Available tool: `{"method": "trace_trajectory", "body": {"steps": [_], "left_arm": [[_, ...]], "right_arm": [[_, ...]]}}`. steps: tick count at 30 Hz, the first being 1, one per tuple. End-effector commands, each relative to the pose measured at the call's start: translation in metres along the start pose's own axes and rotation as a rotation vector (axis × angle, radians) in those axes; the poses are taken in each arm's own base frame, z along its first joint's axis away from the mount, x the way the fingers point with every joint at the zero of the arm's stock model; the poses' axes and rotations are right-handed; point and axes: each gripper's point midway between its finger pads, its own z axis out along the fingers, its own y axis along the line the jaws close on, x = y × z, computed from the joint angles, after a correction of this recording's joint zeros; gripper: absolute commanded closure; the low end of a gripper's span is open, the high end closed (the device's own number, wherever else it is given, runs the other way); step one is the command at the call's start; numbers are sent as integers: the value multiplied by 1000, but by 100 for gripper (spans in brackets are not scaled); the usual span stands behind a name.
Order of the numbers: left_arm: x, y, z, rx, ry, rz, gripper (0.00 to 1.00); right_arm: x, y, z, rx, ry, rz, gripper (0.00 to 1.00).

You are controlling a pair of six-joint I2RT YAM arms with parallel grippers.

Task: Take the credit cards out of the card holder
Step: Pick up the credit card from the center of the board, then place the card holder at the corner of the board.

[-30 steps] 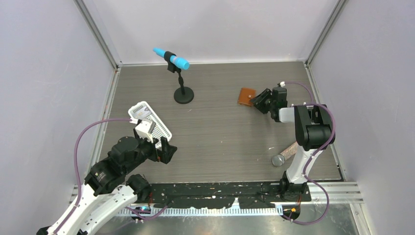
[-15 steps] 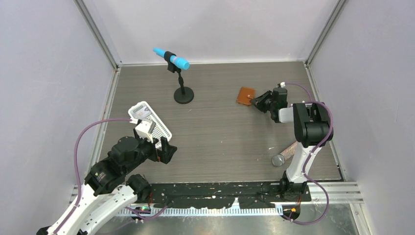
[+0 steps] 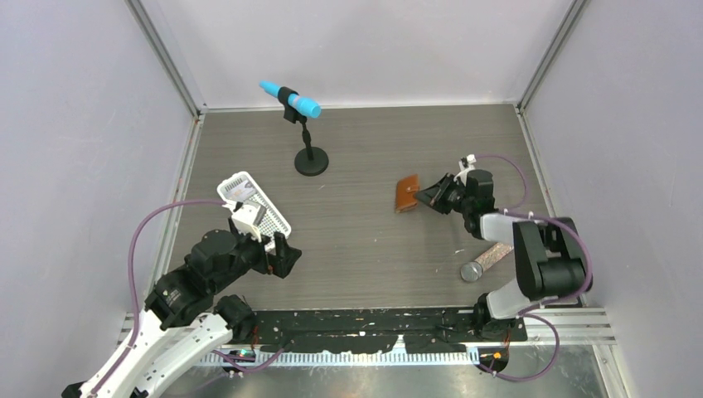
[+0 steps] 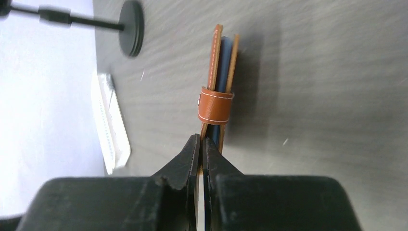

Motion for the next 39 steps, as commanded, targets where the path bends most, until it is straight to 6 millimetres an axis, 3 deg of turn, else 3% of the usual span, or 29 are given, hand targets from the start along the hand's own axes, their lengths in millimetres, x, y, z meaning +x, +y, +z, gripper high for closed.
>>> {"method": "trace_trajectory", "body": {"steps": [1, 8, 12, 17, 25, 32, 39], "left_arm": [[-2, -13, -1, 53, 26, -26, 0], [3, -41, 7, 185, 44, -168, 1], [1, -51, 15, 233, 18, -230, 1], [-7, -72, 19, 343, -3, -296, 0], [-40, -104, 25, 511, -78, -355, 0], [-54, -116, 42, 584, -135, -407, 0], [-64, -129, 54, 657, -143, -461, 0]], "right_arm": [[38, 32, -28, -108, 73, -98, 95], [99, 85, -67, -279, 147, -165, 95], [115, 125, -93, -422, 148, -194, 95], [115, 169, -134, -592, 108, -225, 95], [112, 214, -185, -785, 100, -272, 95], [113, 236, -215, -887, 121, -281, 95], [117, 239, -225, -946, 132, -233, 95]]}}
